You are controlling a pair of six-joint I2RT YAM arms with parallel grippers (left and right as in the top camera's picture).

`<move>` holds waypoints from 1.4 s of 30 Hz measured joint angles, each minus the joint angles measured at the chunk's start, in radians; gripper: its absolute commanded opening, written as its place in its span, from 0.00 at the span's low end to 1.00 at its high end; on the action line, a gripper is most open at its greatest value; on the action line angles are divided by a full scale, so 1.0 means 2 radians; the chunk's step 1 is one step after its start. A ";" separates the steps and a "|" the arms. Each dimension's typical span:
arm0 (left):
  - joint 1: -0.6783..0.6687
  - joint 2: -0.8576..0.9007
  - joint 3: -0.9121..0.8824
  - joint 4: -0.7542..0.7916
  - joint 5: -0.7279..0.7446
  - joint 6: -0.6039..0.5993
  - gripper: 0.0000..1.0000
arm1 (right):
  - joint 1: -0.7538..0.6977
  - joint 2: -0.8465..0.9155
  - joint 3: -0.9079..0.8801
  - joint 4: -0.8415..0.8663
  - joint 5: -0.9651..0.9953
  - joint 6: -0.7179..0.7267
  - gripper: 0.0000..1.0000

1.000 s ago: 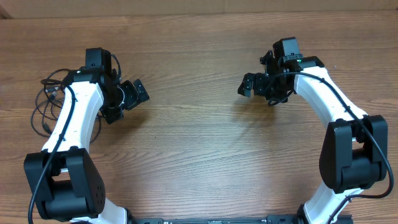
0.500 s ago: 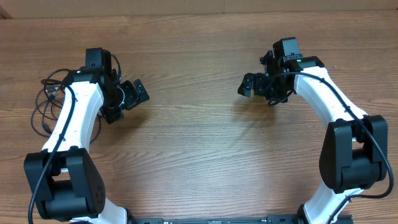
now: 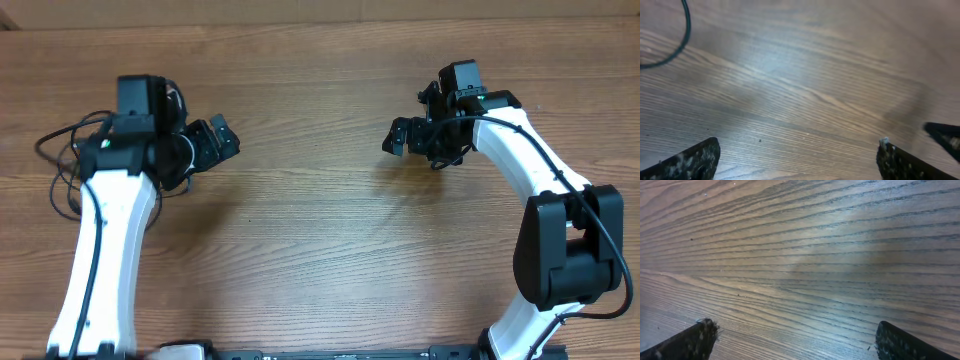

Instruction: Untangle cables

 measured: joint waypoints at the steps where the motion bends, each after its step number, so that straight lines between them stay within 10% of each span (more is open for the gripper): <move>1: 0.000 -0.019 0.000 0.000 0.000 0.000 0.99 | 0.000 0.000 0.000 0.000 0.000 0.000 1.00; 10: 0.000 -0.150 0.000 0.000 0.000 0.000 1.00 | 0.000 0.000 0.000 0.000 0.000 0.000 1.00; 30: 0.000 -0.106 -0.004 0.000 0.000 0.000 0.99 | 0.000 0.000 0.000 0.000 0.000 0.000 1.00; 42: 0.000 -0.278 -0.186 0.013 0.000 -0.002 1.00 | 0.000 0.000 0.000 0.000 0.000 0.000 1.00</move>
